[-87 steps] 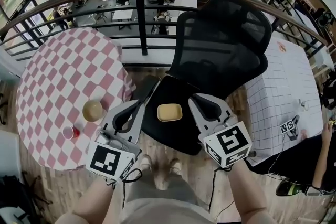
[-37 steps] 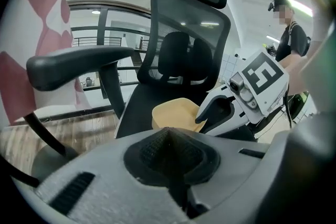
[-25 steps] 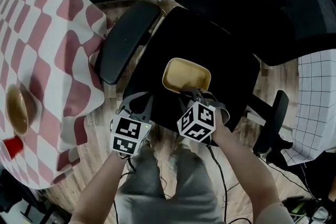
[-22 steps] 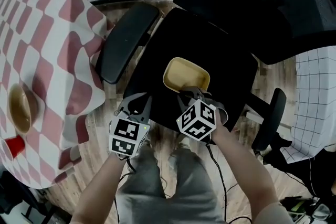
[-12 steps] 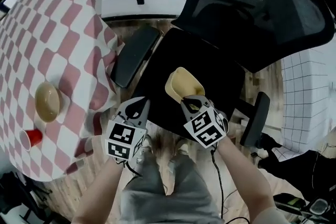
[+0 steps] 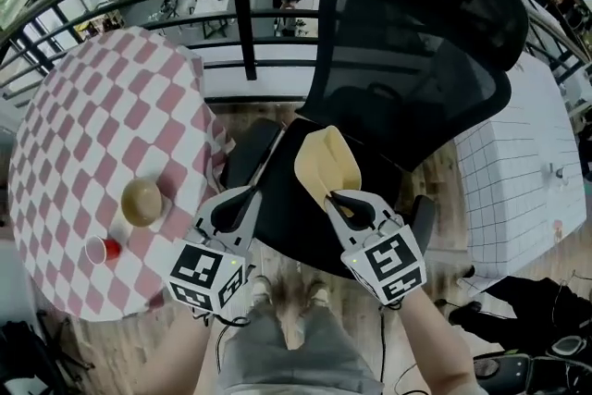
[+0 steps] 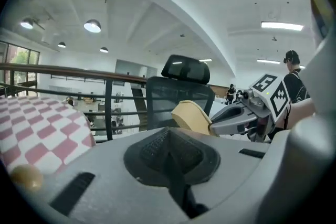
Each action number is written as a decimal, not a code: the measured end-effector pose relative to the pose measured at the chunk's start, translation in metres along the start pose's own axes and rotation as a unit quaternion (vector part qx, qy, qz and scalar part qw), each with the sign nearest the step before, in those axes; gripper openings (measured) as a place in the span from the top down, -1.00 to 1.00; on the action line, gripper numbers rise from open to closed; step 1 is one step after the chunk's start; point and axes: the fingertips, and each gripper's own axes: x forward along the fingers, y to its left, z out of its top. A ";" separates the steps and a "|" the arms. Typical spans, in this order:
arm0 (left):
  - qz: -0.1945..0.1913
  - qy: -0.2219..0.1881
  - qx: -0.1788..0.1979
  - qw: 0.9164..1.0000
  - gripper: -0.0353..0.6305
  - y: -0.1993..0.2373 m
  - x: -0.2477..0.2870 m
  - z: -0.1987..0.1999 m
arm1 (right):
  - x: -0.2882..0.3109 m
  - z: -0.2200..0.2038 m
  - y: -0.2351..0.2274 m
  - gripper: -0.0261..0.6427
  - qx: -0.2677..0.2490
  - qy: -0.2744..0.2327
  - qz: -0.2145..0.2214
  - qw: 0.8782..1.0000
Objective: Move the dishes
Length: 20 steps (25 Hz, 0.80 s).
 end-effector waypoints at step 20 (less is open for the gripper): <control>0.048 -0.186 0.095 0.977 0.85 -0.077 -0.211 0.211 | -0.227 0.239 0.080 0.84 -0.015 -0.239 -0.025 0.971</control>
